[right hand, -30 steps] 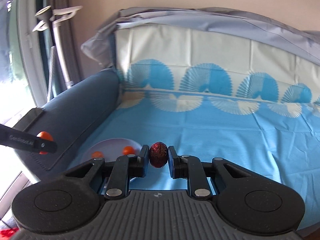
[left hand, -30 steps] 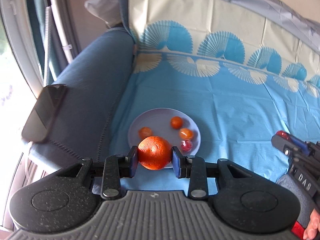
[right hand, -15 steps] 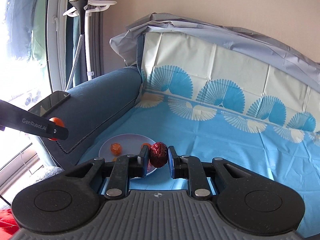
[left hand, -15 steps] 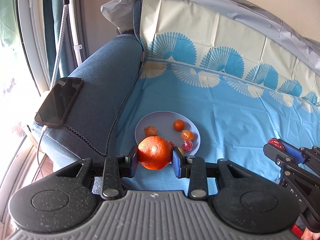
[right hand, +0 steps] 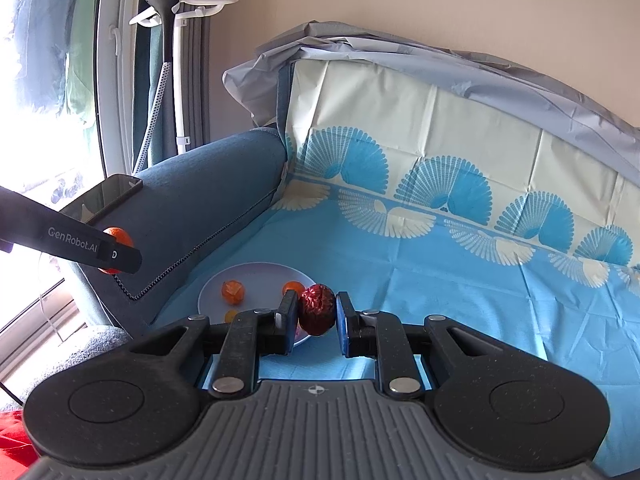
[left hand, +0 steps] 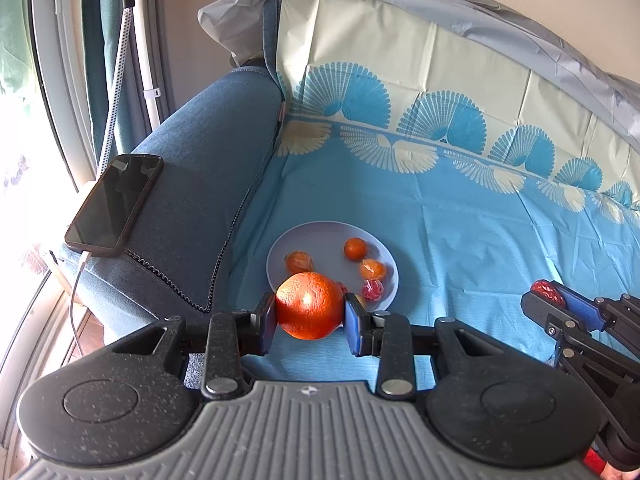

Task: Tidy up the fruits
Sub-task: 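Carry the mandarin with the left gripper while the right carries the date to the plate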

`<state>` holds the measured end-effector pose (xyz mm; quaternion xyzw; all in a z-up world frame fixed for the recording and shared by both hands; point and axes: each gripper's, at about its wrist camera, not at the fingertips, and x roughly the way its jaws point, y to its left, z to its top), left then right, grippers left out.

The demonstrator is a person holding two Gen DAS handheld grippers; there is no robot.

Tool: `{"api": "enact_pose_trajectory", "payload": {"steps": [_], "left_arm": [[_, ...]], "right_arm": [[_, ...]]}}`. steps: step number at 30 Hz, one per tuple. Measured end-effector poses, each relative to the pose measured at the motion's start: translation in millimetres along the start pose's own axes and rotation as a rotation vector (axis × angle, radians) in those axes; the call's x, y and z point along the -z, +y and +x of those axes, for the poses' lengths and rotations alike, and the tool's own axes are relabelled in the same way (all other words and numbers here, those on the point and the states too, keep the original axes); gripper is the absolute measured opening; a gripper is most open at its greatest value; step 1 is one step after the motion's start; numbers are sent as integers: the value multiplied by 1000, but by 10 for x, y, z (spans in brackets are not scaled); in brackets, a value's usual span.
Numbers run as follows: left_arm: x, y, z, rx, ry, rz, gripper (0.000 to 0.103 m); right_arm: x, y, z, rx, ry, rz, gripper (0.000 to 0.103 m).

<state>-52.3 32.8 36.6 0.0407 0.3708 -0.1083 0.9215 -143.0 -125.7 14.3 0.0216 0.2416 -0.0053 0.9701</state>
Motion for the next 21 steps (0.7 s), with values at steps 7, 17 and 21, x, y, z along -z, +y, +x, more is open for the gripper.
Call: {"api": "enact_pose_trajectory", "payload": {"steps": [7, 17, 21], "left_arm": [[-9, -18, 38, -2, 5, 11, 38], [-87, 30, 193, -7, 23, 1, 38], [-158, 61, 284, -1, 28, 0, 38]], "right_arm": [[4, 3, 47, -6, 8, -4, 21], [17, 19, 238, -26, 51, -11, 21], [-3, 30, 342, -30, 61, -4, 21]]}}
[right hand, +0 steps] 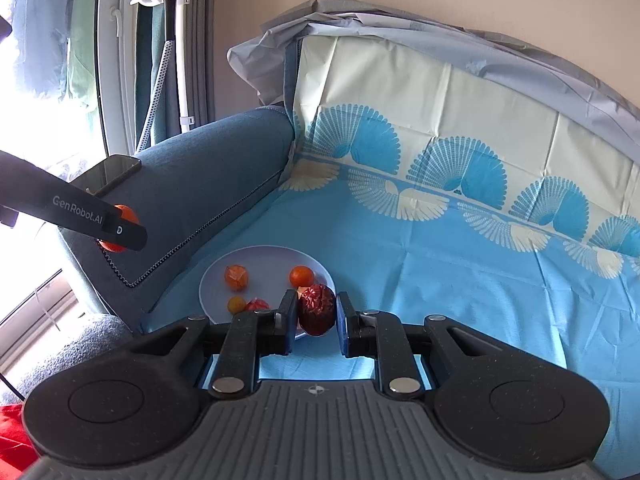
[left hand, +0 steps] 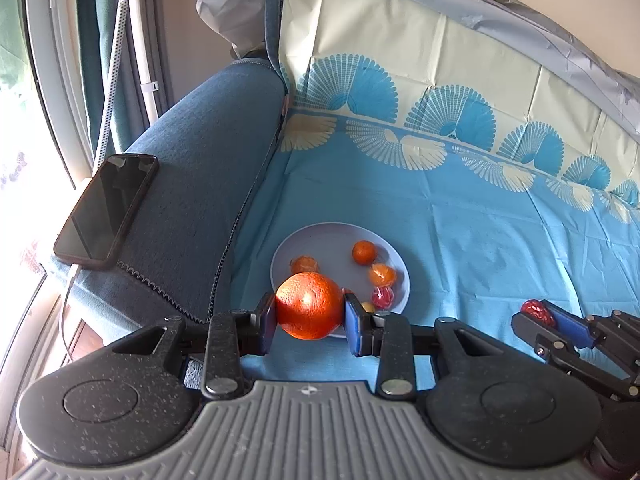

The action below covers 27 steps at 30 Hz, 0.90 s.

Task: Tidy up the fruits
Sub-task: 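Carry the mandarin with the left gripper while the right carries the date to the plate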

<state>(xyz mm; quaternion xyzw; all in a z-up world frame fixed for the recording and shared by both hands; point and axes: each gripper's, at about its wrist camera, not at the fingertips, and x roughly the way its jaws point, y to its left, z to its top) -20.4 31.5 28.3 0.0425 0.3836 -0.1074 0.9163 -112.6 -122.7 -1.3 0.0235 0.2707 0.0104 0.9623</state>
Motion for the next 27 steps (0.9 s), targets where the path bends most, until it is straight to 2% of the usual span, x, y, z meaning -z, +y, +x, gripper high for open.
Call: {"api": "enact_pose_trajectory", "payload": {"steps": [13, 19, 27], "left_arm": [[-375, -12, 617, 44, 77, 22, 38], [-593, -150, 1127, -7, 100, 65, 38], [-747, -245, 1810, -21, 144, 109, 38]], "right_arm": [[-175, 8, 644, -28, 31, 5, 21], [-210, 18, 1131, -38, 76, -25, 21], [-185, -5, 1813, -66, 155, -29, 21]]}}
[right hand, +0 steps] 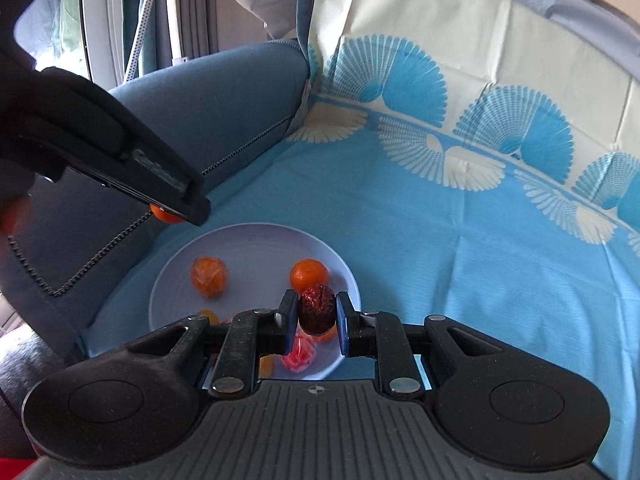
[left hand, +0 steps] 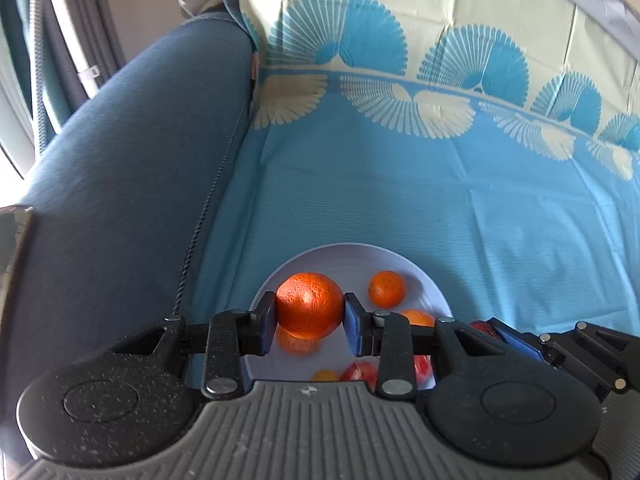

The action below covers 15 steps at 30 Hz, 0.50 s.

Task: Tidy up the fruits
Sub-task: 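Carry the mandarin with the left gripper while the right carries the date to the plate, then open the left gripper over the plate while the right gripper releases the date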

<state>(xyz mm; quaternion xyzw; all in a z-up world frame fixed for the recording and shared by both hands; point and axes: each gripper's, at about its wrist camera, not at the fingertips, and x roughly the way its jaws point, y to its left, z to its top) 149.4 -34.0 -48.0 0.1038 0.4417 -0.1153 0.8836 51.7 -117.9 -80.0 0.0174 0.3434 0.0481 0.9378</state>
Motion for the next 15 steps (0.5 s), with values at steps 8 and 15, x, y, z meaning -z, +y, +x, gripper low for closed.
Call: {"api": "enact_pose_trajectory", "payload": {"steps": [8, 15], "left_arm": [[-107, -24, 442, -12, 56, 23, 38], [-117, -63, 609, 1, 38, 83, 86]], "right_arm": [[-45, -37, 427, -19, 44, -14, 21], [-45, 7, 732, -63, 102, -83, 27]]}}
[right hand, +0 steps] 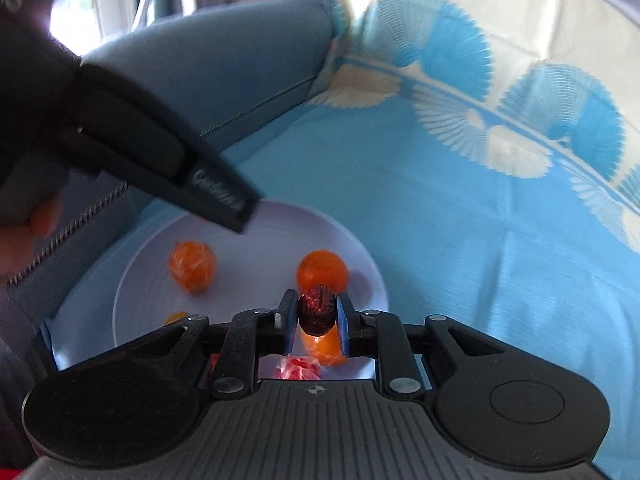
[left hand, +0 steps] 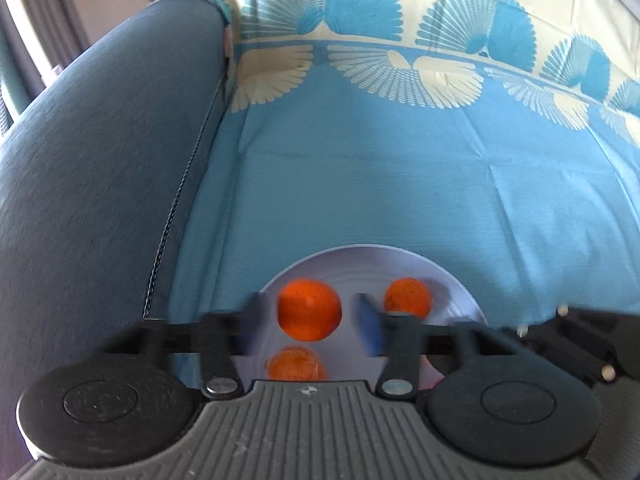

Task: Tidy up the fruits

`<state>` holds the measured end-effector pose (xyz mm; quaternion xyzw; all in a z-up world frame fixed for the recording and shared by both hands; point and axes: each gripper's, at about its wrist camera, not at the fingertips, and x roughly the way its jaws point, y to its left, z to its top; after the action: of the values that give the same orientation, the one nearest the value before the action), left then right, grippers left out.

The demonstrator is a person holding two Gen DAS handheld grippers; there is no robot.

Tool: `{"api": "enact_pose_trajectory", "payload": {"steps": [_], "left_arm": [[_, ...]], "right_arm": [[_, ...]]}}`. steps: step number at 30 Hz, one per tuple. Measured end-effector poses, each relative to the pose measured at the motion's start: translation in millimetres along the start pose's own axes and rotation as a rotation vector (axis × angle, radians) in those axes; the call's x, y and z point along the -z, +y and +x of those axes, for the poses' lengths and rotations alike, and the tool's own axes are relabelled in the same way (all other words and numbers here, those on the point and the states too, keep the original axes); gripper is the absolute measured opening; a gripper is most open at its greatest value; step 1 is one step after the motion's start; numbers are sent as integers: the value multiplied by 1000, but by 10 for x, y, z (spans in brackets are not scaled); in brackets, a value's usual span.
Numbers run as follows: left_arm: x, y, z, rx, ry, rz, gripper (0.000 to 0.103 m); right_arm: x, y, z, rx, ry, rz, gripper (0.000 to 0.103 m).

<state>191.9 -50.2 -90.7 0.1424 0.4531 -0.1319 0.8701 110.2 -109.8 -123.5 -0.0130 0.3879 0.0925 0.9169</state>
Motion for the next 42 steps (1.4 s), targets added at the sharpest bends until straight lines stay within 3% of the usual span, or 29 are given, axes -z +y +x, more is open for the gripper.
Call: {"api": "enact_pose_trajectory", "payload": {"steps": [2, 3, 4, 7, 13, 20, 25, 34, 42], "left_arm": [[17, -30, -110, -36, -50, 16, 103], [42, -54, -190, -53, -83, 20, 103], [64, -81, -255, -60, -94, 33, 103], [120, -137, -411, -78, -58, 27, 103], [357, -128, -877, -61, -19, -57, 103], [793, -245, -1402, -135, -41, -42, 103], [1040, -320, -1641, -159, -43, -49, 103], [1218, -209, -1824, -40, -15, -155, 103], [1228, -243, -1889, -107, -35, -137, 103]], "right_arm": [[-30, -11, 24, 8, 5, -5, 54], [-42, -22, -8, 12, -6, 5, 74], [-47, -33, -73, 26, -28, 18, 83], [-9, -24, -308, 32, -63, 18, 93], [176, 41, -878, 58, -82, 59, 98], [387, 220, -1432, 88, -118, 70, 102], [475, 293, -1647, 112, -119, 79, 102], [627, 305, -1915, 180, -137, 80, 102], [632, 297, -1969, 186, -147, 77, 102]]}}
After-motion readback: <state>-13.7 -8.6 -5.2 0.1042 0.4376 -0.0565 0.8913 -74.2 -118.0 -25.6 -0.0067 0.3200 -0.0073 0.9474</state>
